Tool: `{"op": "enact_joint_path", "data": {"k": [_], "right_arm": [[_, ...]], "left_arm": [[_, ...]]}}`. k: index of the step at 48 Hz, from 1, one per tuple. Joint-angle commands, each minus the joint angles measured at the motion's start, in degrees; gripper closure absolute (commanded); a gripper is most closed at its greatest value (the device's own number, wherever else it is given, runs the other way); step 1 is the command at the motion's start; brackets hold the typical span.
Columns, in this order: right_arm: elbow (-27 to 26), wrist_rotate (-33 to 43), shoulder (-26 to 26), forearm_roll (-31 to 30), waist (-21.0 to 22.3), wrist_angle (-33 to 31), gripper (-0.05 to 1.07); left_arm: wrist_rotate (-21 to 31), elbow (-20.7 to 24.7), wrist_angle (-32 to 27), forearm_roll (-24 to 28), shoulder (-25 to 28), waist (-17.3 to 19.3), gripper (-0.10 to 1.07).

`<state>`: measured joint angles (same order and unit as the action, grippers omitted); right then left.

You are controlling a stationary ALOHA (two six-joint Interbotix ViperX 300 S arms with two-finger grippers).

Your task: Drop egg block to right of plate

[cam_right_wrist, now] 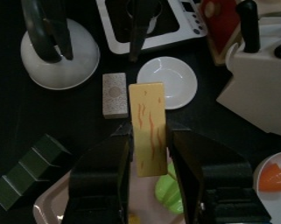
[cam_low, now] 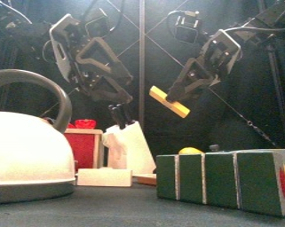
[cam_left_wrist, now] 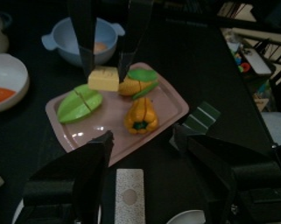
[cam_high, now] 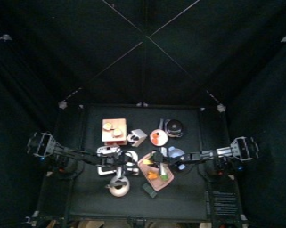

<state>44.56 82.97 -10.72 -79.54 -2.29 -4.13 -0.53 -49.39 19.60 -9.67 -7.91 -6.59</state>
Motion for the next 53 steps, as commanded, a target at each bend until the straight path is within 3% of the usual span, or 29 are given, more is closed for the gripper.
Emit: {"op": "enact_joint_path", "data": {"k": [1, 12, 20, 26, 38, 46, 53], "right_arm": [[-1.5, 0.0, -1.2, 4.0, -0.3, -1.0, 0.43], [-0.7, -0.7, -3.8, 27.7, -5.0, -9.7, 0.43], [-1.9, -0.5, -5.5, 42.3, -8.3, -21.9, 0.43], [-4.7, 0.1, -5.8, 49.7, -10.5, -31.1, 0.43], [-9.3, 0.5, -2.8, 59.2, -17.5, -43.3, 0.42], [-9.8, 6.4, 0.5, 64.2, -21.0, -48.9, 0.41], [-7.9, 9.8, 0.4, 65.3, -21.7, -56.9, 0.41]], "left_arm": [[-0.2, -1.2, 3.3, 1.4, -3.3, 0.4, 0.07], [0.2, -8.8, 9.6, 2.2, -12.3, 2.9, 0.07], [-0.3, -10.5, 10.3, 2.0, -21.1, 5.5, 0.07], [-0.3, -12.6, 10.3, 3.6, -26.7, 8.0, 0.07], [-0.2, -18.5, 10.4, 5.3, -35.2, 12.8, 0.07], [-0.1, -19.6, 10.2, 5.4, -35.9, 13.4, 0.07], [0.1, -19.7, 9.7, 5.3, -35.5, 12.9, 0.07]]}}
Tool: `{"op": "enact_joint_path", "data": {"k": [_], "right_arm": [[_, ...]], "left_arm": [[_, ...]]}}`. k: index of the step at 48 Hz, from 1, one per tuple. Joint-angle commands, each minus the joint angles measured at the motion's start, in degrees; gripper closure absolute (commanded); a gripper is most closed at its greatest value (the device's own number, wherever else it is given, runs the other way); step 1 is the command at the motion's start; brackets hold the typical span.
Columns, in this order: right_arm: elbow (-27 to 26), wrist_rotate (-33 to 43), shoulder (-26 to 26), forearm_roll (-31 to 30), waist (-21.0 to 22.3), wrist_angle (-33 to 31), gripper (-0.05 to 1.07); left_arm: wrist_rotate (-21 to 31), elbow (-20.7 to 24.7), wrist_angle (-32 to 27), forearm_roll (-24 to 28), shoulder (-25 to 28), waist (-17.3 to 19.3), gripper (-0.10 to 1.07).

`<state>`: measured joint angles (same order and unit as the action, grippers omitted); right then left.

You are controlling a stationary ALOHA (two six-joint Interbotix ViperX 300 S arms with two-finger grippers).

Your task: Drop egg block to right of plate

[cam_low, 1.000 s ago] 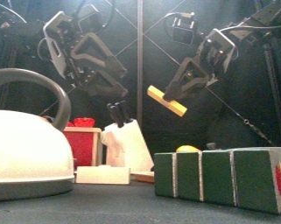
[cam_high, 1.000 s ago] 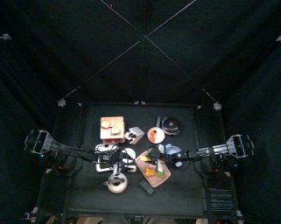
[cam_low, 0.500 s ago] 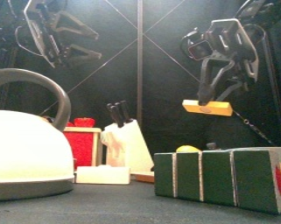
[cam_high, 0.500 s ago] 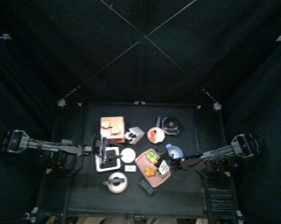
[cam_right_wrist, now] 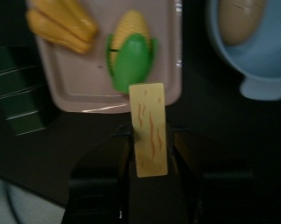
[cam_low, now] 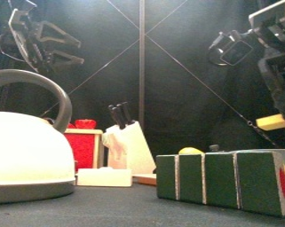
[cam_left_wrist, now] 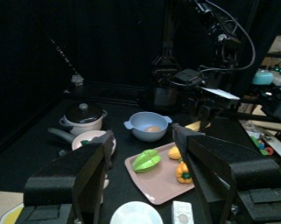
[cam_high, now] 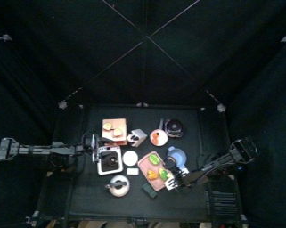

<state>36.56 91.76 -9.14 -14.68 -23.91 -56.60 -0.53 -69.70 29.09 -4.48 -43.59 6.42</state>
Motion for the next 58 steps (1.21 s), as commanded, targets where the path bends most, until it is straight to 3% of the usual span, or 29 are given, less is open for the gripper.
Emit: {"op": "enact_joint_path", "data": {"k": [1, 15, 23, 34, 58], "right_arm": [[0.3, 1.1, -1.2, 0.7, -0.1, -5.1, 0.41], [5.5, 8.5, -4.6, 1.6, -0.6, -5.7, 0.38], [11.0, 19.6, -6.3, 0.4, -0.7, 0.2, 0.35], [14.0, 29.2, -7.6, -3.3, -1.3, 5.0, 0.35], [12.3, 30.8, -8.8, -5.2, -1.7, 3.7, 0.35]], "left_arm": [[0.2, 0.6, 0.1, 0.1, 0.2, -0.3, 0.07], [0.3, 0.0, -0.5, -0.4, 0.2, -2.4, 0.07], [0.4, -0.8, -0.6, -0.5, 0.2, -3.1, 0.07], [0.4, -1.4, -0.6, -3.3, 0.2, -3.7, 0.07], [0.1, -1.8, -0.8, -4.8, 0.2, -4.0, 0.07]]}}
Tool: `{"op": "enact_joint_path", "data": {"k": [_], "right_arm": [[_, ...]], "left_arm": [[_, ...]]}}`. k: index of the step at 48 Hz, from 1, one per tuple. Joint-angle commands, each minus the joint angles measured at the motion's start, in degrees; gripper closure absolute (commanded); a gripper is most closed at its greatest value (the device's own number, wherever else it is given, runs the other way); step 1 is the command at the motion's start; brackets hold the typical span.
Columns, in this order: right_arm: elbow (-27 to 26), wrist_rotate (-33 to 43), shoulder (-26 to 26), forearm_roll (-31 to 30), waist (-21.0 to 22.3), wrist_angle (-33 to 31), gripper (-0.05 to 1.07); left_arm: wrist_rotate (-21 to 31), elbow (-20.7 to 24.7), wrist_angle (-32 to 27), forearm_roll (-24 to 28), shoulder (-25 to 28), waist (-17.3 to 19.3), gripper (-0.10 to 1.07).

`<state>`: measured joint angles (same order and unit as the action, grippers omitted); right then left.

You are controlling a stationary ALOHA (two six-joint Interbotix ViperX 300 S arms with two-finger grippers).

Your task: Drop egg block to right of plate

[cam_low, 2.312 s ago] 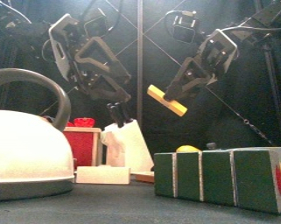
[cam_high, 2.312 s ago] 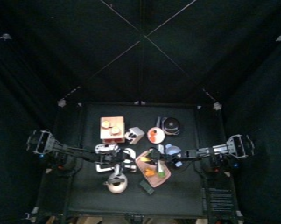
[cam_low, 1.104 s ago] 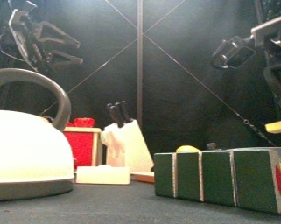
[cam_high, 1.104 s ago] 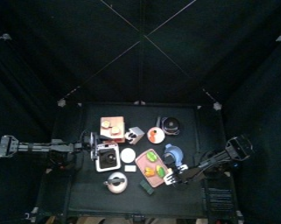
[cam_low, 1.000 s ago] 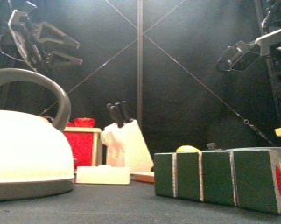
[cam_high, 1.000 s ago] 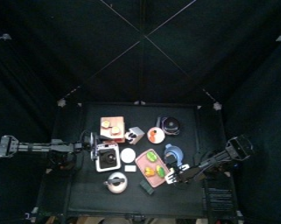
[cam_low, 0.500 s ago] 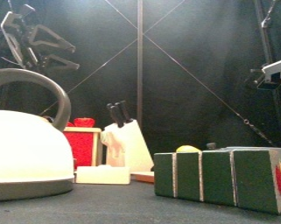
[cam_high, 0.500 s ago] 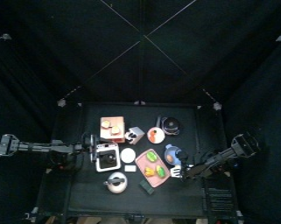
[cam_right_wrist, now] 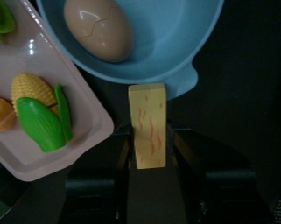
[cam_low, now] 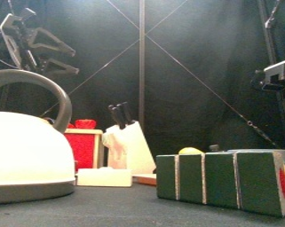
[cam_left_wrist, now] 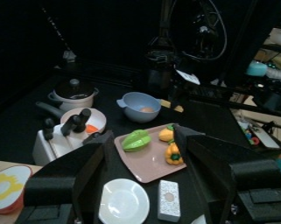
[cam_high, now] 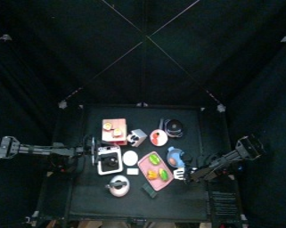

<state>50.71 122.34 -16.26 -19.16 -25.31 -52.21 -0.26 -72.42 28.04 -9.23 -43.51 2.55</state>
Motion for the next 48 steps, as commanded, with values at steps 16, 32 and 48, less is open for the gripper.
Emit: {"op": "enact_joint_path", "data": {"k": [16, 32, 48], "right_arm": [[-6.9, 0.5, -0.7, -2.0, -2.0, -6.7, 0.35], [-8.3, 6.0, 4.0, -1.1, -5.2, -6.3, 0.35], [-5.4, 13.4, 5.2, -1.7, -7.6, -2.5, 0.35]], "left_arm": [[-0.4, 1.0, 0.3, 0.4, 0.1, -0.1, 0.07], [-0.4, 1.9, 0.3, 6.9, 0.1, 0.0, 0.07], [-0.3, 1.7, 0.2, 7.3, 0.1, 0.4, 0.07]]}}
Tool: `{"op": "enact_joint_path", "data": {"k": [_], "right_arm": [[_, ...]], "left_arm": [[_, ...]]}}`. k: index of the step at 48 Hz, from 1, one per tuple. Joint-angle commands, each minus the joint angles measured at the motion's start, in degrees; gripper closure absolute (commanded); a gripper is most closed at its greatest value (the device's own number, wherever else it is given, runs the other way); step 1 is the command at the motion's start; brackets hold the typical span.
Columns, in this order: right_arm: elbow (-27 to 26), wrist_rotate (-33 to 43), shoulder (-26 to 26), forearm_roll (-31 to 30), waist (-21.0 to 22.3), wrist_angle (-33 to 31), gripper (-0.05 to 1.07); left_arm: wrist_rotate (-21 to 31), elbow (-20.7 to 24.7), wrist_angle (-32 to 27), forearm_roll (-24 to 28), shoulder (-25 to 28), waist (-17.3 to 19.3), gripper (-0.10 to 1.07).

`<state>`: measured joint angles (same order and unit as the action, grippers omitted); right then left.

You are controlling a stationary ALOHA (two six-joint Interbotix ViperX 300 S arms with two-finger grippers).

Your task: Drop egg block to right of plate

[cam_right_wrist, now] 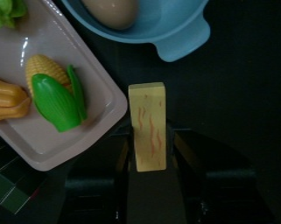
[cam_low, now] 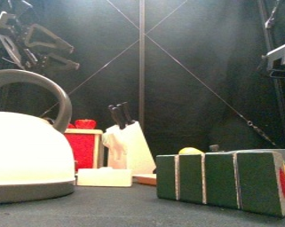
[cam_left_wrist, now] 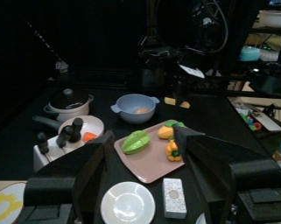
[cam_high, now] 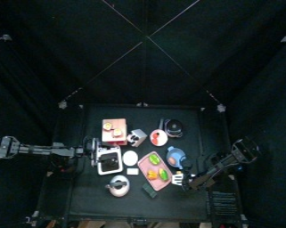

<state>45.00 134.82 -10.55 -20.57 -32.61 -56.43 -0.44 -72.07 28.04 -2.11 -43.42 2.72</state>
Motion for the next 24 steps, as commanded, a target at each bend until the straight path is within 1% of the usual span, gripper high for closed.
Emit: {"op": "enact_joint_path", "data": {"k": [1, 9, 24], "right_arm": [[0.4, 1.1, -0.5, -0.3, -0.3, 2.1, 0.35], [1.8, 1.8, 0.4, -0.2, -0.2, 4.1, 0.32], [1.9, 1.6, 0.6, 0.3, -0.2, 4.4, 0.15]], "left_arm": [[-0.1, 1.3, 0.3, 0.2, 0.0, 0.2, 0.07], [-0.1, 1.3, 0.2, 0.1, 0.0, 0.2, 0.07], [-0.1, 1.1, 0.2, -0.4, 0.0, 0.3, 0.07]]}}
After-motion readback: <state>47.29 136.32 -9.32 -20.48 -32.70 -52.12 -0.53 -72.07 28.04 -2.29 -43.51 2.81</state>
